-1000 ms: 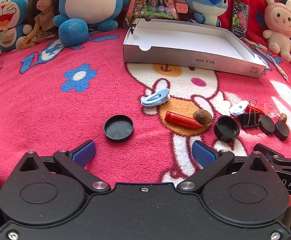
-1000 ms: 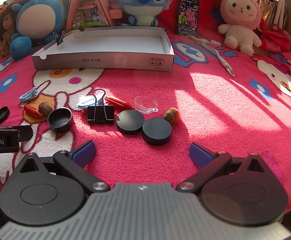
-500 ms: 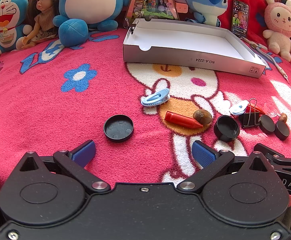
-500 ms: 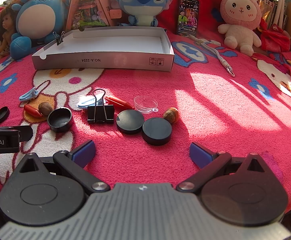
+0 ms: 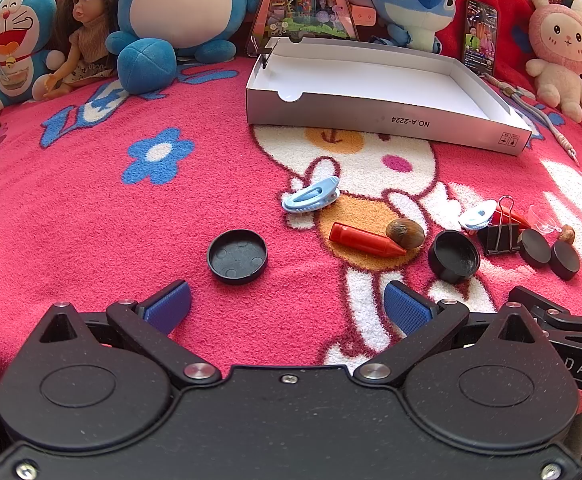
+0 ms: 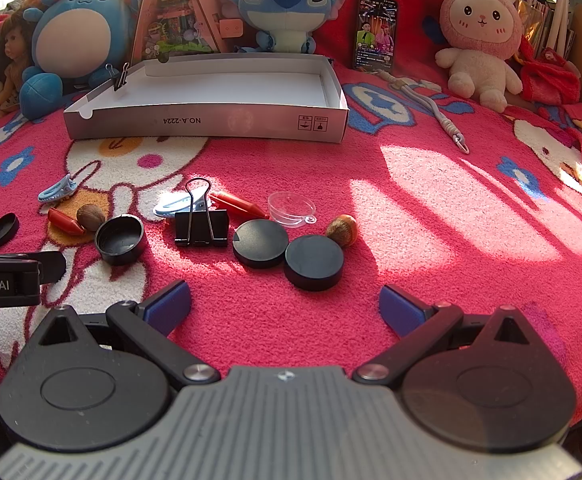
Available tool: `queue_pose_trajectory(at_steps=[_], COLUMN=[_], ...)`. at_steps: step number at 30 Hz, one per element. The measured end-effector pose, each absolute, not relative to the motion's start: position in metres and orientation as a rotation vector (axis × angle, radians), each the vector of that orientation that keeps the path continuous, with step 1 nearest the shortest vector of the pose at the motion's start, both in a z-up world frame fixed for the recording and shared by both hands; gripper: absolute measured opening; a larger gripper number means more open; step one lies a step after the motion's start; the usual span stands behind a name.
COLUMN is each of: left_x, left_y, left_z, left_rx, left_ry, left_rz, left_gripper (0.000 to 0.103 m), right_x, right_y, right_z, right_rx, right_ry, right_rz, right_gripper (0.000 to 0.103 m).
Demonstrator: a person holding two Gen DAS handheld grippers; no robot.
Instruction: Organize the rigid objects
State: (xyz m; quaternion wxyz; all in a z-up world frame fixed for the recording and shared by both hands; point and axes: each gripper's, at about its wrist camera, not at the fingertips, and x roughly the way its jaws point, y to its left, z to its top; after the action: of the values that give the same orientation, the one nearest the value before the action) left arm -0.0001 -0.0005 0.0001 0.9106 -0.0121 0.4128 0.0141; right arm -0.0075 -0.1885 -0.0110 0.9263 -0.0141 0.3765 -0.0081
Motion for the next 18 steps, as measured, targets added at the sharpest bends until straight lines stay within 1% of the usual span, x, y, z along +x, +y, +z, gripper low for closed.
queue_pose_trajectory(at_steps=[18], left_x=[-0.0002], left_y=[-0.0010], left_z=[0.0001], left_rx=[-0.023], left_ry=[0.851], left_rz=[0.030], left_gripper=[0.103], right_x=[-0.0084], right_y=[-0.1873], right_z=[-0.0111], right_rx=[-0.029], right_ry=[0.770], right_rz=[-0.017], right_gripper=[0.103])
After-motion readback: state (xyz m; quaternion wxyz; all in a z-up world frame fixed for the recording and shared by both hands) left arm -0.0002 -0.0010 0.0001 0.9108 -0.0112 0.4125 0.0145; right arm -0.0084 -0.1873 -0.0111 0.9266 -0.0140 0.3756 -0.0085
